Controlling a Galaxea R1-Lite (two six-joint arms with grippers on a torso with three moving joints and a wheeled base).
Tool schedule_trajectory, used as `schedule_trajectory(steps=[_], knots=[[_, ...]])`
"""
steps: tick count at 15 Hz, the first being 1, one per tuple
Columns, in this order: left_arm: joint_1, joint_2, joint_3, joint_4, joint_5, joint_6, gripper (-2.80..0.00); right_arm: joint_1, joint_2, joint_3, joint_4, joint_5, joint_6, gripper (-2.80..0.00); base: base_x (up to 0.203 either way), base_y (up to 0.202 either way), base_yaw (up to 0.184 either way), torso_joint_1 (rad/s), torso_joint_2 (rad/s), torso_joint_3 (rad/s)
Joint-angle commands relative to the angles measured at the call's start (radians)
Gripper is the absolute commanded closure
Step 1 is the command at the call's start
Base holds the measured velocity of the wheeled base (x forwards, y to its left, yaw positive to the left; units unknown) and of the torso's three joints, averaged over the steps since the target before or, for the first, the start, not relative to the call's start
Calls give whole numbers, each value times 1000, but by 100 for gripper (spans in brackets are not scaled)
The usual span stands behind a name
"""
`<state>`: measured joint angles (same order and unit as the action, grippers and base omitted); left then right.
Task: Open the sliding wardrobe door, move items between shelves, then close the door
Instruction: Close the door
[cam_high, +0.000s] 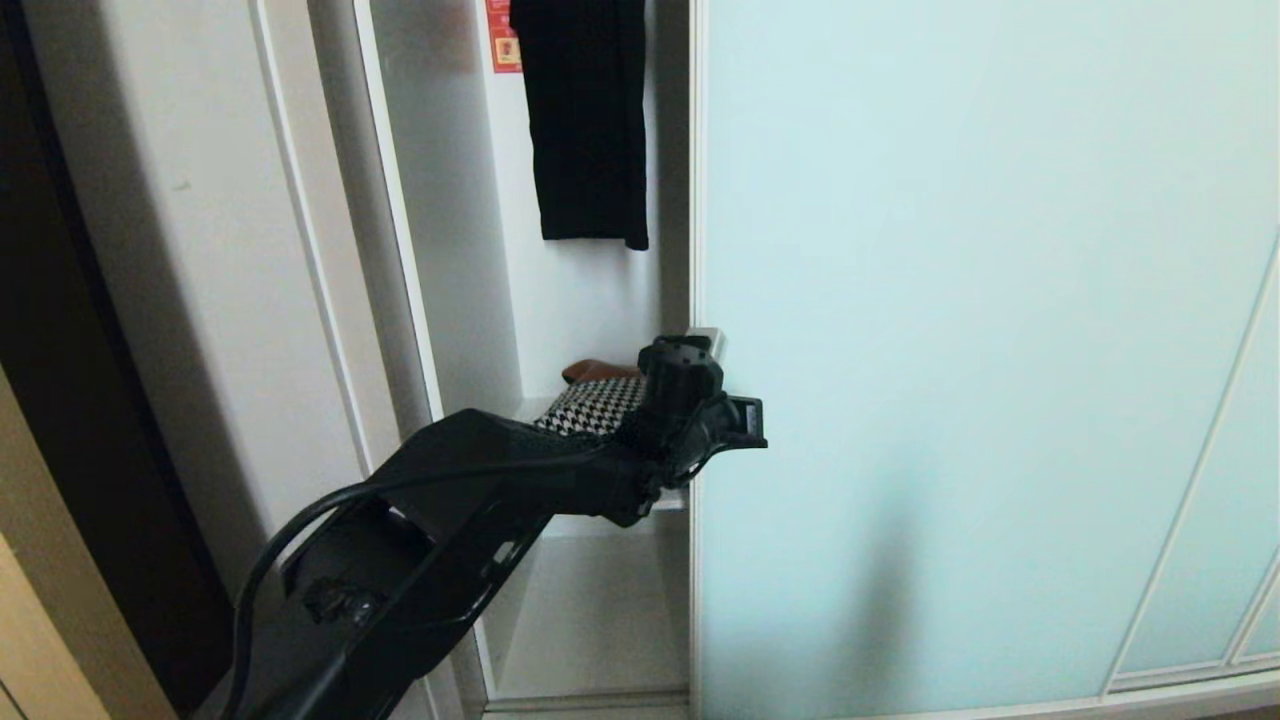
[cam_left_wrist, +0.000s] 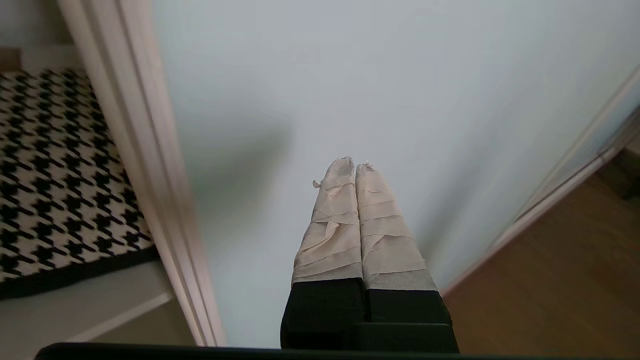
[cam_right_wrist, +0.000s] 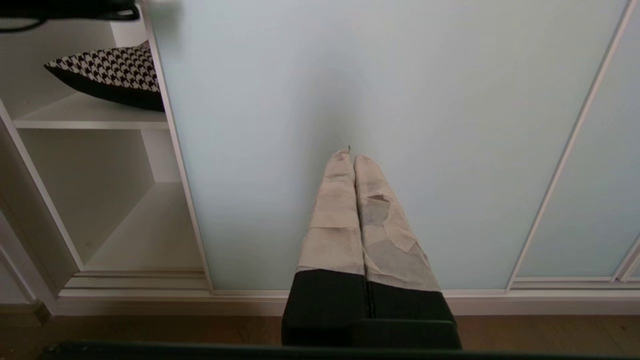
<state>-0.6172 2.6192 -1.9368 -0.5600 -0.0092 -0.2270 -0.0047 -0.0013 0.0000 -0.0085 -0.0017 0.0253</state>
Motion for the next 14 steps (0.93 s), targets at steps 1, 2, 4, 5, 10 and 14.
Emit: schedule_trajectory(steps=[1,2,4,5,10,14], knots=[[4,26,-2,-8,-1,-2,0,0,0,0,-1,0,0,0,0,0,0,0,0,0],[7,29,-2,-8,-2,-2,0,0,0,0,-1,0,-1,0,0,0,0,0,0,0],[17,30,-2,-8,-10,-1,0,0,1,0,-1,0,-1,0,0,0,0,0,0,0],[25,31,-2,-8,-21,-2,0,0,0,0,0,0,0,0,0,0,0,0,0,0],[59,39,-2,-8,-20,0,0,0,0,1,-1,0,-1,0,0,0,0,0,0,0],[85,45,-2,-8,-20,4,0,0,0,0,-1,0,-1,0,0,0,0,0,0,0]])
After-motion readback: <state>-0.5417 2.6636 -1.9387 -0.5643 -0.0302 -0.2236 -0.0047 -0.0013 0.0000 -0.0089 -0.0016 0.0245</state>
